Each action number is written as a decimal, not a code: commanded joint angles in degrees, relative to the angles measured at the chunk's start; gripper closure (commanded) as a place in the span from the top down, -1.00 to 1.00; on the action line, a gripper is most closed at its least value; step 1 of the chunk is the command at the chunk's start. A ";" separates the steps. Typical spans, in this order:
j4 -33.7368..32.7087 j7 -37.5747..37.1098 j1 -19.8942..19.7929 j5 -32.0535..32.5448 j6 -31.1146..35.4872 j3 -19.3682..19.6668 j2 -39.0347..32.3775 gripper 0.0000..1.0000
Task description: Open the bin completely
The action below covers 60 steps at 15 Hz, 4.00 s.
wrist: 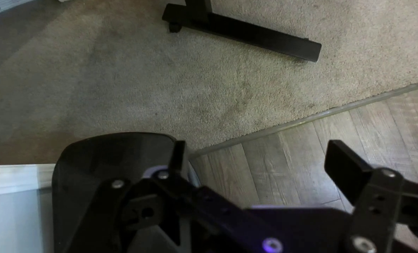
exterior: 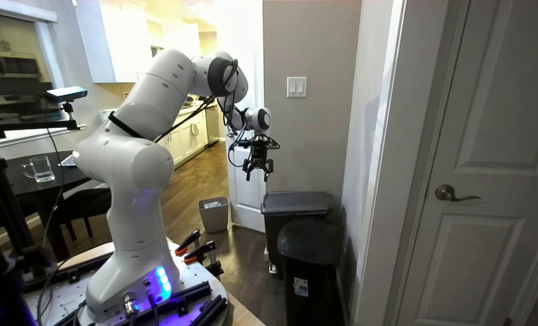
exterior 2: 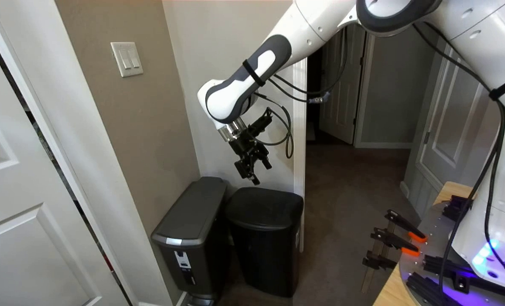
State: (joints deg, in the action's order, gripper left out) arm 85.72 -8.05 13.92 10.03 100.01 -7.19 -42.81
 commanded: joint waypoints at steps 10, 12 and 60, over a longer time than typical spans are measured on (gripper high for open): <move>-21.34 0.45 4.18 7.58 10.67 9.23 -29.88 1.00; -23.96 -1.63 4.49 7.83 14.70 10.60 -32.34 1.00; -25.65 -17.27 14.12 15.84 34.86 20.43 -42.65 1.00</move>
State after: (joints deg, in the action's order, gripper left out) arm 60.28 -25.32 28.12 25.76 135.07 13.39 -85.46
